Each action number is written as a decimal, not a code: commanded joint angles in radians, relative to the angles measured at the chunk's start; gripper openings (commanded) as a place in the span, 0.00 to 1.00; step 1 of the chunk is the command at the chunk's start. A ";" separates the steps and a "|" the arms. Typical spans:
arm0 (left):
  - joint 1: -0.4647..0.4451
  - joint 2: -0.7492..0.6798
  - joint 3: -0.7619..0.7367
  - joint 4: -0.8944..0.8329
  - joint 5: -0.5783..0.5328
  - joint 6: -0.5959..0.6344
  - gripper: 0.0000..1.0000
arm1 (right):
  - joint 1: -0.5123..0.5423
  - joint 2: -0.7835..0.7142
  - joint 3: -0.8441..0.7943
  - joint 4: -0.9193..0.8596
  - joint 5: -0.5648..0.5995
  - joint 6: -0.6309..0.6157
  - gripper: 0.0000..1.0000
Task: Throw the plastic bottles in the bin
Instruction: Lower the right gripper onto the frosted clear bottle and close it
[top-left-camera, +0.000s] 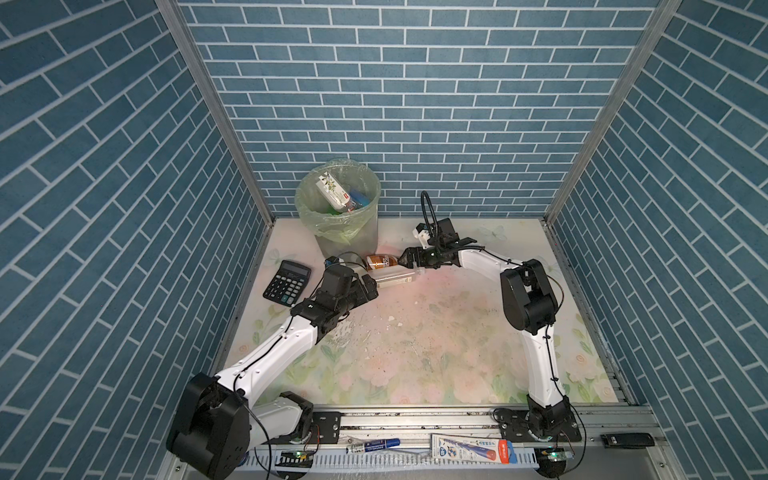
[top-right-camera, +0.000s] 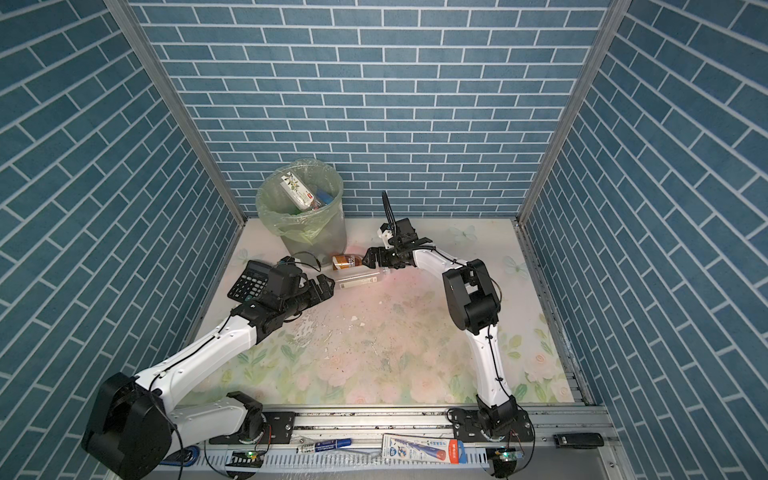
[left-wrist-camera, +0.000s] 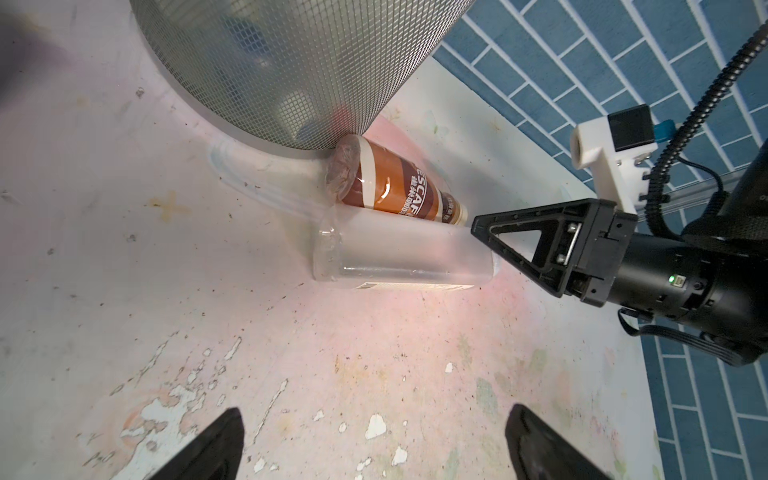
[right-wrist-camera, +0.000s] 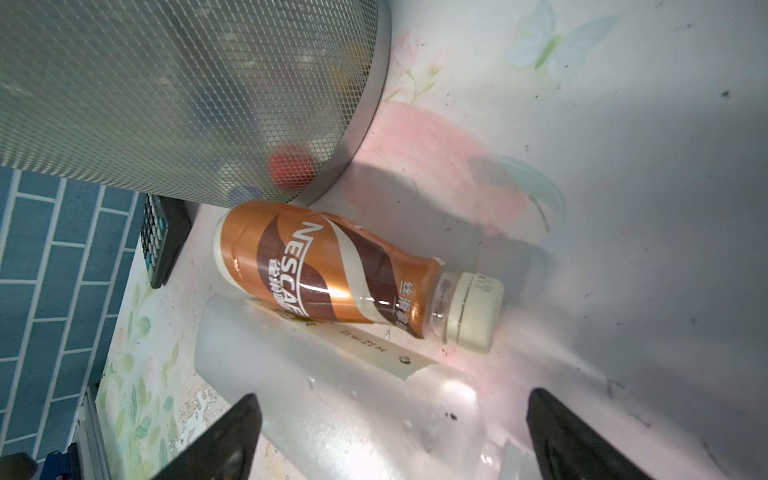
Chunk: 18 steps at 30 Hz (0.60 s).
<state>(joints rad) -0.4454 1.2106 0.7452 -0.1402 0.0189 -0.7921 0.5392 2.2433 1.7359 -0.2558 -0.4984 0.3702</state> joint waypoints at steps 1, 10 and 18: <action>0.002 0.028 -0.006 0.050 0.021 -0.029 0.99 | 0.018 0.001 0.029 -0.020 -0.025 -0.010 0.99; 0.035 0.041 -0.019 0.061 0.029 -0.033 0.99 | 0.100 -0.146 -0.179 0.065 0.018 0.045 0.99; 0.063 0.016 -0.044 0.055 0.033 -0.031 0.99 | 0.122 -0.284 -0.309 0.079 0.025 0.012 0.99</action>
<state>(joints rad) -0.3920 1.2495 0.7158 -0.0891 0.0475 -0.8230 0.6712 2.0327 1.4643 -0.1974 -0.4881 0.3962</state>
